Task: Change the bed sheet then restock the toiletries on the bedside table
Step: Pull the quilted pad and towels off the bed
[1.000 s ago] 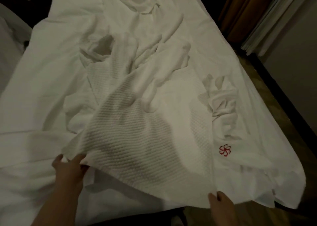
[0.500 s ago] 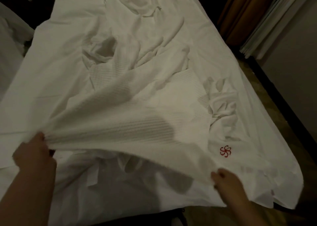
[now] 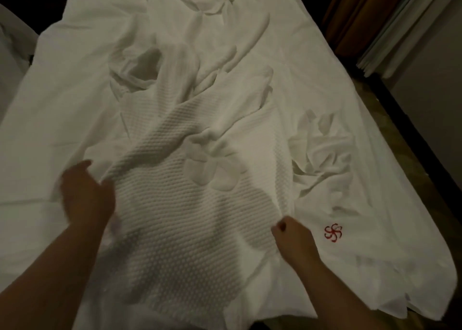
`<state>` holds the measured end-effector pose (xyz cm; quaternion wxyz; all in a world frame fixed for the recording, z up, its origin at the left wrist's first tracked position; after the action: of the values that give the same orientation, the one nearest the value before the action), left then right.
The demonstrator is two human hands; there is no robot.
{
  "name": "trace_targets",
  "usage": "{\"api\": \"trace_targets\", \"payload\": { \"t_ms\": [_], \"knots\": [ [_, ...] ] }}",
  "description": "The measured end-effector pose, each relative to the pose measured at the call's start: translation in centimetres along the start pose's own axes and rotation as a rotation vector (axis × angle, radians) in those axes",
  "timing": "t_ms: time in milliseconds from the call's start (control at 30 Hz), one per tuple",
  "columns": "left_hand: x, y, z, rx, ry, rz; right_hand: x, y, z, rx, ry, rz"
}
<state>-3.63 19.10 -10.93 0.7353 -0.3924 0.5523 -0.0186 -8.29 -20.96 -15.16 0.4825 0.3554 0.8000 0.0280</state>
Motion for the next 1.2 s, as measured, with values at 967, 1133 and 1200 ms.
{"api": "trace_targets", "payload": {
  "t_ms": [967, 1133, 1200],
  "knots": [
    [31.9, -27.1, 23.5, 0.187, 0.364, 0.221, -14.9, 18.0, 37.8, 0.014, -0.34, 0.477],
    [24.5, -29.2, 25.4, 0.253, -0.031, 0.21, -19.2, 20.0, 31.9, -0.319, -0.851, 0.548],
    [24.4, -28.4, 26.6, 0.199, 0.009, 0.258, -17.2, 22.8, 32.3, -0.437, -0.743, 0.412]
  ]
}}
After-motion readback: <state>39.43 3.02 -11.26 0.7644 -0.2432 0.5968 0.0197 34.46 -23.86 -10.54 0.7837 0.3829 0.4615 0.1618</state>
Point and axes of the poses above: each hand's wrist, its own z-axis towards the middle knuckle, its own x-axis out of the palm, y = z × x, the point moved 7 cm from there along z, towards the middle knuckle, and after that the axes turned 5 degrees about x, right-handed, at the moved point
